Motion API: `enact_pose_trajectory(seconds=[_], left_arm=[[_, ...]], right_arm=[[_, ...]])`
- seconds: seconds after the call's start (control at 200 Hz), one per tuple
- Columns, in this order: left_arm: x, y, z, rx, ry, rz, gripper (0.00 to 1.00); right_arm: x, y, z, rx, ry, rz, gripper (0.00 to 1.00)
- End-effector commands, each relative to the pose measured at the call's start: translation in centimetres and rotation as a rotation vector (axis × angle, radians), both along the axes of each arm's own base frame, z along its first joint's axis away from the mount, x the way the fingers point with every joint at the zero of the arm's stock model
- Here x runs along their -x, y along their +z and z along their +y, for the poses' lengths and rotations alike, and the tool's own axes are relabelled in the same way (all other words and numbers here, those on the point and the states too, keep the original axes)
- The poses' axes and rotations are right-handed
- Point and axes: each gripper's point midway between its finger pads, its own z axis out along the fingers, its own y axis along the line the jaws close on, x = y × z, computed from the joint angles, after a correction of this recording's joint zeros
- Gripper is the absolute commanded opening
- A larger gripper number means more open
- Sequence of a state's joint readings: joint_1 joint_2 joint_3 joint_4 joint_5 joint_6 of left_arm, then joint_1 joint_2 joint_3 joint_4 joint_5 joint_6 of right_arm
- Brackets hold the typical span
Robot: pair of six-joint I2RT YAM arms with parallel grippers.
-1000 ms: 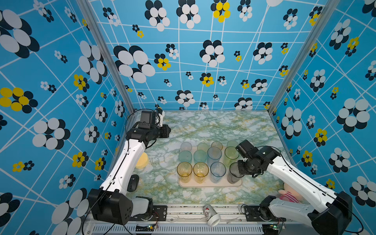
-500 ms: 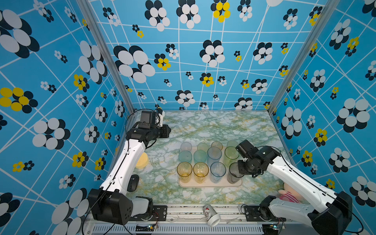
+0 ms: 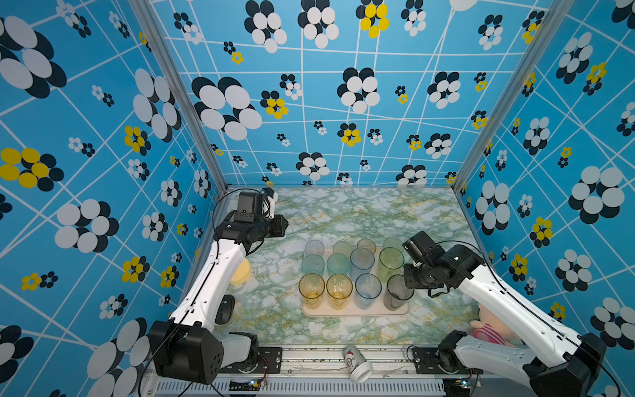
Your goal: Place the glasses into the tray
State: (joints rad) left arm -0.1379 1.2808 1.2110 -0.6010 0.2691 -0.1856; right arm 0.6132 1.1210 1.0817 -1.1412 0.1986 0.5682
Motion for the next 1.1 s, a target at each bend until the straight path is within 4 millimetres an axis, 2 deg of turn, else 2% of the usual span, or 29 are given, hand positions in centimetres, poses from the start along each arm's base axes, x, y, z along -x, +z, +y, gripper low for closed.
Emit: enact_pose_trajectory(seconds=[0.0,0.105,0.25,0.4,0.435,0.485,0.515,0.53,0.535,0.54,0.55,0.785,0.85,0.865,0.9,1.095], left_arm=[[-0.4,1.2,0.8,-0.016,0.016,-0.082,0.33],[-0.8,1.1,1.0,-0.007,0.025,-0.119,0.33],[-1.3,1.2,1.3,0.017,0.043,-0.190,0.34],[-1.9,0.8,1.9,0.018,0.066,-0.244,0.41],[-2.1,0.6,2.2,0.011,0.077,-0.247,0.42],[-2.3,0.4,2.7,0.004,0.092,-0.254,0.54],[-2.4,0.3,3.1,-0.003,0.102,-0.256,0.67],[-2.5,0.3,3.3,-0.007,0.106,-0.258,0.77],[-2.5,0.3,3.3,-0.008,0.106,-0.259,0.89],[-2.5,0.2,3.4,-0.010,0.108,-0.259,0.95],[-2.5,0.2,3.5,-0.012,0.111,-0.258,0.99],[-2.6,-0.6,7.5,-0.107,0.254,-0.330,0.99],[-2.3,-1.4,8.8,-0.146,0.324,-0.359,0.99],[-2.2,-1.6,9.1,-0.153,0.340,-0.361,0.99],[-2.0,-2.2,9.8,-0.171,0.369,-0.367,0.99],[-2.2,-6.9,9.1,-0.185,0.316,-0.405,0.99]], right_arm=[[-1.0,2.5,-0.8,0.024,-0.009,-0.099,0.44],[-2.3,5.4,-1.9,0.029,-0.036,-0.217,0.49],[-3.9,9.7,-4.0,0.005,-0.099,-0.373,0.63],[-5.5,12.2,-7.0,0.049,-0.181,-0.483,0.98],[-5.8,12.5,-7.7,0.056,-0.203,-0.499,0.99],[-6.2,12.7,-8.5,0.059,-0.233,-0.520,0.99],[-6.4,12.7,-9.1,0.059,-0.251,-0.528,0.99],[-6.5,12.7,-9.3,0.060,-0.258,-0.530,0.99],[-6.5,12.7,-9.4,0.059,-0.262,-0.534,0.99],[-6.6,12.7,-9.5,0.059,-0.265,-0.536,0.99],[-6.6,12.9,-9.7,0.059,-0.272,-0.542,0.99],[-7.0,12.5,-13.2,0.084,-0.382,-0.608,0.99],[-7.2,12.0,-13.4,0.081,-0.394,-0.630,0.99],[-7.2,11.9,-14.2,0.090,-0.425,-0.632,0.99],[-7.3,11.6,-14.7,0.094,-0.441,-0.641,0.99],[-7.9,9.6,-16.2,0.153,-0.500,-0.701,0.99]])
